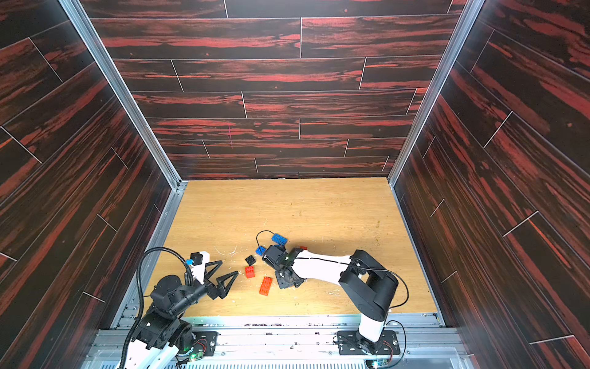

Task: Assemble the letter f with lego
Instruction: Pick up the lego brick from the center of the board.

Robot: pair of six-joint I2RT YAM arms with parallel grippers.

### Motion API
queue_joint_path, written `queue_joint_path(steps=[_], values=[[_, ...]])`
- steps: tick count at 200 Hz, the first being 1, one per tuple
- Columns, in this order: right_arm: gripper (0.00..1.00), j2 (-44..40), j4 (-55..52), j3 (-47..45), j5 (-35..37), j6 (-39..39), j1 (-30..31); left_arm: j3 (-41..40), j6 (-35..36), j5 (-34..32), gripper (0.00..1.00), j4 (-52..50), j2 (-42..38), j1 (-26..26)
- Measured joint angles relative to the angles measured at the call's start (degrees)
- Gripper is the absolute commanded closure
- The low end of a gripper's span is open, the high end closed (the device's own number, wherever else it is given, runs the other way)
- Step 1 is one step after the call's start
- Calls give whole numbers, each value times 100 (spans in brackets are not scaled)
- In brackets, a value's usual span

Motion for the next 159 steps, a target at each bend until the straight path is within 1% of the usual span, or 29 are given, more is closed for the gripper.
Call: queue_joint_path(steps=[23, 35, 63, 81, 106, 119, 133, 159], values=[[97, -74, -125, 92, 17, -269, 0, 0, 0, 0, 0, 0, 0, 0], [97, -181, -227, 103, 39, -444, -17, 0, 0, 0, 0, 2, 0, 0], [89, -586, -557, 173, 61, -898, -138, 0, 0, 2, 0, 2, 0, 0], [90, -887, -713, 236, 52, -1272, -269, 0, 0, 0, 0, 2, 4, 0], [93, -1287, -820, 262, 17, -1878, -463, 0, 0, 2, 0, 4, 7, 0], [93, -1443, -850, 262, -26, -2205, -601, 0, 0, 2, 0, 4, 7, 0], [94, -1574, -857, 262, -164, -2647, -824, 0, 0, 2, 0, 4, 11, 0], [94, -1698, -852, 260, -778, -3587, -1405, 0, 0, 4, 0, 7, 11, 0]])
